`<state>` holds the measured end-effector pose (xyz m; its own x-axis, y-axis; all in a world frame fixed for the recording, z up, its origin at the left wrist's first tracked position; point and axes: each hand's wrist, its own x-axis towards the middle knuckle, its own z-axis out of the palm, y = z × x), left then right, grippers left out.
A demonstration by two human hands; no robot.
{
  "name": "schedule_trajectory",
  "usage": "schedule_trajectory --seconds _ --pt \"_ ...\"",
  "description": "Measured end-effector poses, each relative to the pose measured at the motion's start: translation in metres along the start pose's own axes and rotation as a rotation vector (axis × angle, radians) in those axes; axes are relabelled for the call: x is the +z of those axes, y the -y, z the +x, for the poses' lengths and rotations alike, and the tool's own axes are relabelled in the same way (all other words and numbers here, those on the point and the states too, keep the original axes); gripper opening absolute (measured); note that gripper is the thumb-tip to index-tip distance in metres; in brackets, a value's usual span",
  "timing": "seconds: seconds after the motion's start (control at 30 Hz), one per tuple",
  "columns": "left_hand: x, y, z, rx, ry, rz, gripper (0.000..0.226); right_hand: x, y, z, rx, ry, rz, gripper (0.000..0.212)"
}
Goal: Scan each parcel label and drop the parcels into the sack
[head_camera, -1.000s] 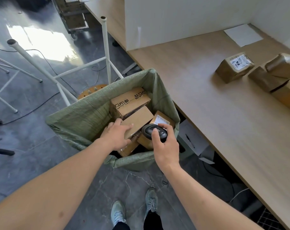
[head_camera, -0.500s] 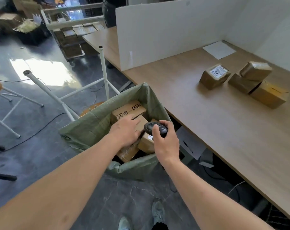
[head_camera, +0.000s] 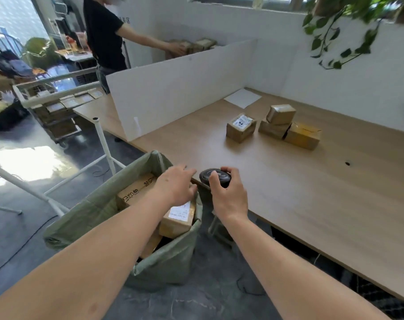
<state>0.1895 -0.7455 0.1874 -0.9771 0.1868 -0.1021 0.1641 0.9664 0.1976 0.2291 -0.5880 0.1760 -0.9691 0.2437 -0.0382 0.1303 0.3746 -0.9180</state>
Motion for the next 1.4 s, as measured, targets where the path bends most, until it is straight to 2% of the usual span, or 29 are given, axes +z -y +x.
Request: schedule_trajectory --seconds 0.33,0.47,0.67,0.9,1.0,1.1,1.2,1.33,1.4 --pt "-0.011 -0.133 0.073 0.084 -0.048 0.007 0.060 -0.123 -0.030 0.075 -0.026 -0.058 0.018 0.033" --pt "-0.008 -0.168 0.112 0.086 -0.037 0.001 0.061 -0.160 -0.044 0.107 -0.022 -0.075 0.010 0.026" --pt "-0.006 -0.200 0.181 0.120 -0.012 0.029 0.062 -0.192 -0.056 0.175 0.010 -0.125 -0.009 0.029" --pt "0.009 -0.196 0.300 0.154 0.040 0.067 0.062 -0.186 -0.069 0.279 0.063 -0.191 -0.026 0.031" --pt "0.021 -0.180 0.362 0.180 0.064 0.078 0.061 -0.169 -0.072 0.332 0.094 -0.211 -0.036 0.024" --pt "0.031 -0.163 0.418 0.189 0.107 0.059 0.058 -0.148 -0.075 0.379 0.121 -0.218 -0.043 0.029" --pt "0.040 -0.147 0.466 0.192 0.162 0.049 0.059 -0.126 -0.080 0.426 0.162 -0.219 -0.055 0.021" --pt "0.061 -0.118 0.530 0.164 0.231 0.011 0.053 -0.094 -0.088 0.480 0.226 -0.202 -0.036 0.043" --pt "0.072 -0.106 0.554 0.135 0.263 -0.017 0.057 -0.081 -0.097 0.500 0.253 -0.197 -0.031 0.047"
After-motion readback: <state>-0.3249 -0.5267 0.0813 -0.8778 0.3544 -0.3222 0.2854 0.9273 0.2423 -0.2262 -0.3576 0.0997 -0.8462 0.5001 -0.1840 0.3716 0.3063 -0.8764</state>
